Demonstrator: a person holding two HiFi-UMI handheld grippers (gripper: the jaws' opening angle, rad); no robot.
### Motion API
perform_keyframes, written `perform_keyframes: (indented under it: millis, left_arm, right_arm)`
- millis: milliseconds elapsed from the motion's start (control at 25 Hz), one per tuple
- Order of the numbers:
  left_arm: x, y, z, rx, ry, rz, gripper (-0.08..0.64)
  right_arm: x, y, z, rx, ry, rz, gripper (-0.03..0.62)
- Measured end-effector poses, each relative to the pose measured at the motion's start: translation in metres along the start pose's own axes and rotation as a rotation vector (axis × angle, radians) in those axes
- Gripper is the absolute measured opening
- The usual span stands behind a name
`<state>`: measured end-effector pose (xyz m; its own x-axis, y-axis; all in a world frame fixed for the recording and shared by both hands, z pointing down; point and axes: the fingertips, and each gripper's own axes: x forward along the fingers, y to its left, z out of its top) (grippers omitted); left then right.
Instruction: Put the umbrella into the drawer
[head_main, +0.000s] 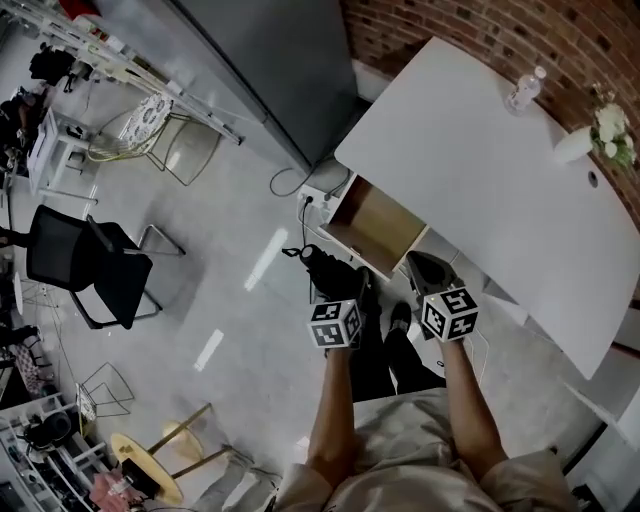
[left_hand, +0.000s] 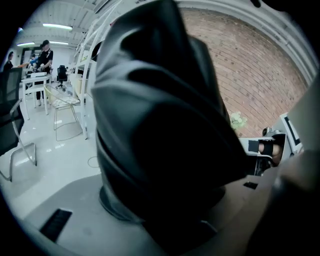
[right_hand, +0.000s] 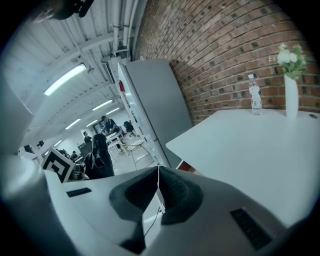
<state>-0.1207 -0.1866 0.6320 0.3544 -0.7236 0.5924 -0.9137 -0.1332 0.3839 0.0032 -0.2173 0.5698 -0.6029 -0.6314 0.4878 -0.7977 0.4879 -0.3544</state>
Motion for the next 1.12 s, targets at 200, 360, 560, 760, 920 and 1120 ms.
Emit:
perform_keyframes:
  millis: [200, 360, 560, 760, 920, 1120]
  left_arm:
    - [0.054, 0.016, -0.026, -0.004, 0.104, -0.05, 0.233]
    - [0.092, 0.03, -0.047, -0.012, 0.171, -0.101, 0.233]
    - [0.143, 0.041, -0.067, -0.036, 0.247, -0.157, 0.233]
    - [0.193, 0.042, -0.085, -0.062, 0.312, -0.201, 0.233]
    - [0.234, 0.048, -0.089, -0.1, 0.332, -0.22, 0.233]
    - [0.265, 0.053, -0.075, -0.137, 0.298, -0.218, 0.233]
  right_arm:
    - [0.027, -0.02, -0.024, 0.024, 0.046, -0.061, 0.069]
    - [0.041, -0.026, -0.052, 0.048, 0.121, -0.082, 0.069]
    - [0.058, -0.028, -0.074, 0.09, 0.144, -0.127, 0.069]
    - [0.07, -0.027, -0.093, 0.147, 0.159, -0.17, 0.069]
    - [0.073, -0.033, -0.106, 0.162, 0.179, -0.19, 0.069]
    - [0.066, -0.046, -0.121, 0.196, 0.194, -0.233, 0.069]
